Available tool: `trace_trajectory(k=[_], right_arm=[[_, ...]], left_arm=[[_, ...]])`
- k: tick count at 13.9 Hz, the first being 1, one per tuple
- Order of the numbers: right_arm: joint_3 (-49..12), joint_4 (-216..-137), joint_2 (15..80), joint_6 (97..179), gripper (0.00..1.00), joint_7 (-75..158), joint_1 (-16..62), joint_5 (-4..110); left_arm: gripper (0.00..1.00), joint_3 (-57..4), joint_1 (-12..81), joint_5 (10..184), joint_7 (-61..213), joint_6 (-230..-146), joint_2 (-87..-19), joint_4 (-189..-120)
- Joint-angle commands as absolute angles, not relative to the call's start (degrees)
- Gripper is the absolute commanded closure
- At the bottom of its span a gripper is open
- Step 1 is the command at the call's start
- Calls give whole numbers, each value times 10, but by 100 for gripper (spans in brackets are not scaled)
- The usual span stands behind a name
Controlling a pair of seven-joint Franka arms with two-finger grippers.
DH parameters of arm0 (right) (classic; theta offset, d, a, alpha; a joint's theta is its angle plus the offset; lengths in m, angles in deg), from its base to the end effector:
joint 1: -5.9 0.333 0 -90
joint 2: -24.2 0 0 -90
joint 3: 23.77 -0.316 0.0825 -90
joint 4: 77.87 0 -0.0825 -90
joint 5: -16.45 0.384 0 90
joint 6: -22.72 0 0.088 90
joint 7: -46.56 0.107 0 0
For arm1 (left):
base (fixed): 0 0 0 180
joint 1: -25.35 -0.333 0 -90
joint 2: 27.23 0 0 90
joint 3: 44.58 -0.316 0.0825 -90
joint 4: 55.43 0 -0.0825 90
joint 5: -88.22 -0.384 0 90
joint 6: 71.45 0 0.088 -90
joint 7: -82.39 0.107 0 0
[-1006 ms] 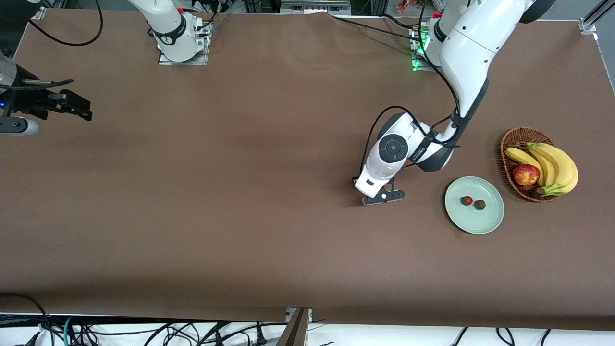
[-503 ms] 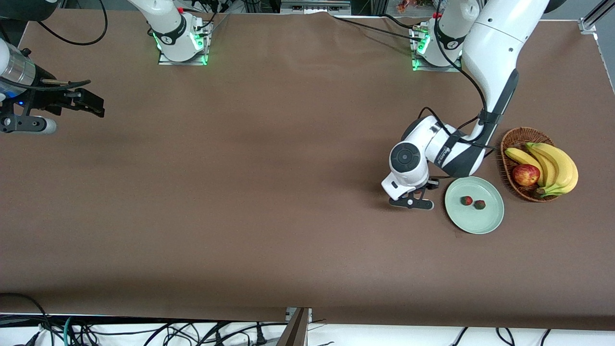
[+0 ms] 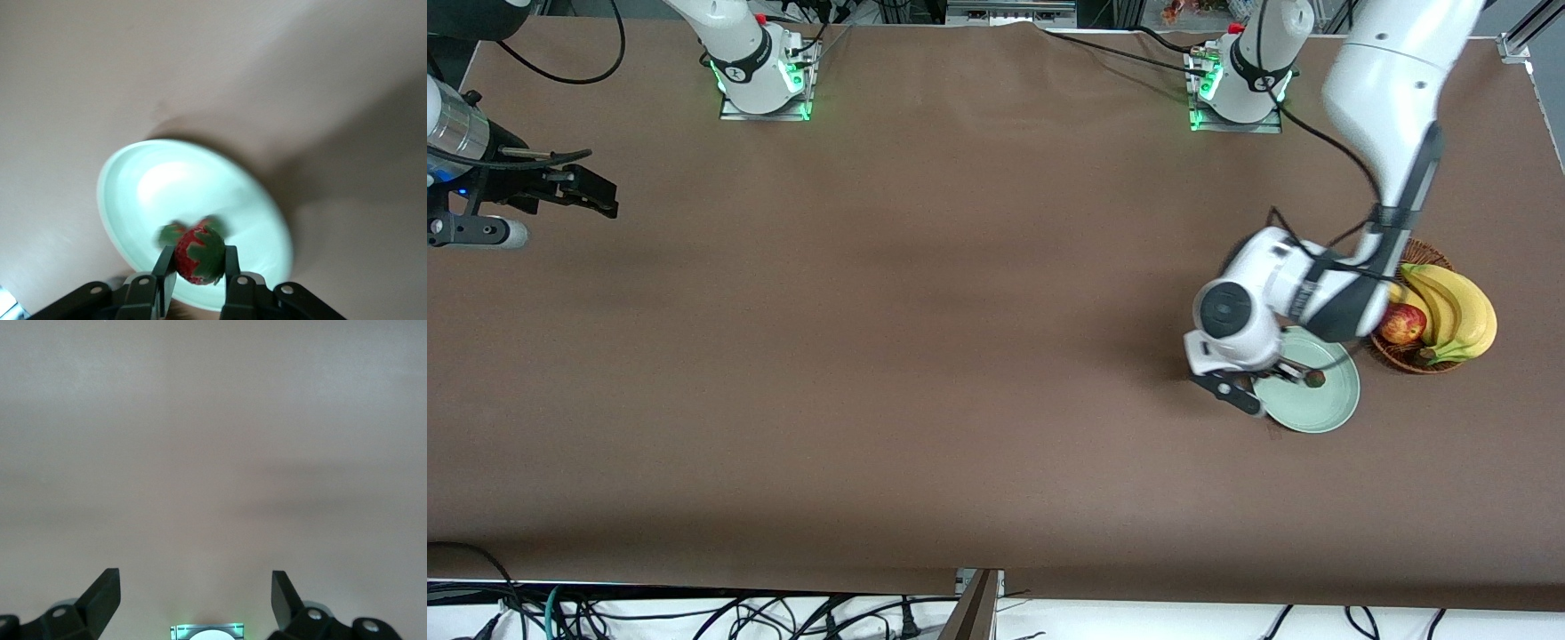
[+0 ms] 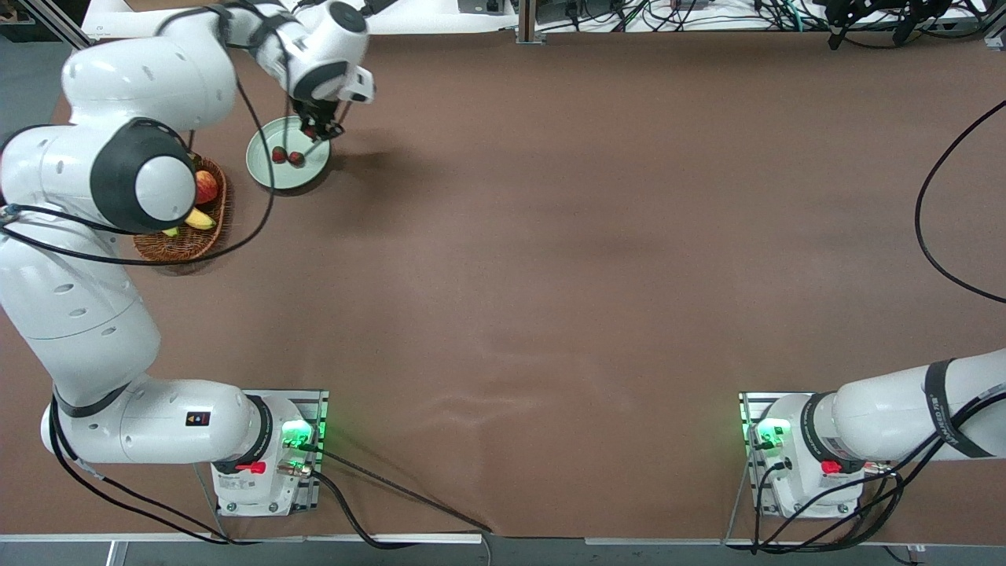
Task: Collect all strawberries into plate
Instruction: 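Open the left gripper to drop the strawberry onto the plate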
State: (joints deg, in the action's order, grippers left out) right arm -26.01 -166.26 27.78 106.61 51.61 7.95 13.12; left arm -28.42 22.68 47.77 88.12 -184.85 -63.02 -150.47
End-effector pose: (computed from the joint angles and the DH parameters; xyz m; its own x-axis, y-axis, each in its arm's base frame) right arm 0.5597 0.0346 0.5944 0.9907 -0.0197 -0.1349 -0.0106 -0.9976 0.0678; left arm 0.6535 -0.0947 0.2424 0.7665 -0.5430 -0.3429 -0.6399 -0.6912 -0.3358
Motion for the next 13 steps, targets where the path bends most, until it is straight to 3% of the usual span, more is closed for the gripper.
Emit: trace_trajectory(k=[1, 2, 6, 9, 13], right_arm=[[-268, -1655, 282, 1063, 0, 522, 74, 121], [-268, -1655, 282, 1063, 0, 522, 75, 122], [-268, -1655, 282, 1063, 0, 524, 74, 122], [-268, -1655, 282, 1063, 0, 524, 75, 121], [-268, -1655, 282, 1063, 0, 524, 75, 121]], left_arm=[[22, -276, 195, 545, 955, -1867, -640, -1489], [0, -276, 191, 552, 959, -1877, -641, -1489], [0, -275, 185, 563, 957, -1877, -639, -1489], [0, -276, 180, 677, 952, -1852, -613, -1453], [0, -273, 179, 722, 948, -1677, -576, -1337]])
